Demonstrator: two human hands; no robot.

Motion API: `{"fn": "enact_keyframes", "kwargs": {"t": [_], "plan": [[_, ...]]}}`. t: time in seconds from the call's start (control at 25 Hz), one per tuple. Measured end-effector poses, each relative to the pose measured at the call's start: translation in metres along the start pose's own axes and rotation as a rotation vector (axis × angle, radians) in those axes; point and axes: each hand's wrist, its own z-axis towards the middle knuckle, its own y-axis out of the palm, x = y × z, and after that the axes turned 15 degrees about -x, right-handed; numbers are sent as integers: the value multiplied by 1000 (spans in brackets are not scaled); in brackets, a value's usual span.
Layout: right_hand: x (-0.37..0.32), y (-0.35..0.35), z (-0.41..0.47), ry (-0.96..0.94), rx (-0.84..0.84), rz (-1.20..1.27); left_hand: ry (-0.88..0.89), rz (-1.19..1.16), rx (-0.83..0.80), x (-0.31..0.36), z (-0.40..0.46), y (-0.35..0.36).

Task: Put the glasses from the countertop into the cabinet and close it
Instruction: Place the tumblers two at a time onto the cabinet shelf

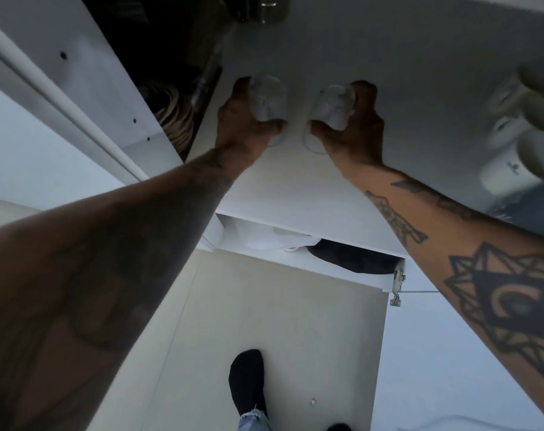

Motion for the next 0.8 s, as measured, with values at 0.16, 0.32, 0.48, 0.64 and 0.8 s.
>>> {"fn": "enact_keyframes", "kwargs": {"t": [0.16,0.32,0.48,0.64,0.8], "plan": [[-7,-4,0,40,-55,20,-126,47,12,3,0,-4],[-38,-25,-49,93,-112,-83,-146,-34,-13,33,-57,-14],[-94,-51,-166,145,-329,66,-125,-42,30,88,-182,-44],[-201,-100,-230,-20,-598,100,160,162,243,174,-252,-112],[-287,-142,-182,-275,-283,263,303,95,397,249,-206,-180]]}}
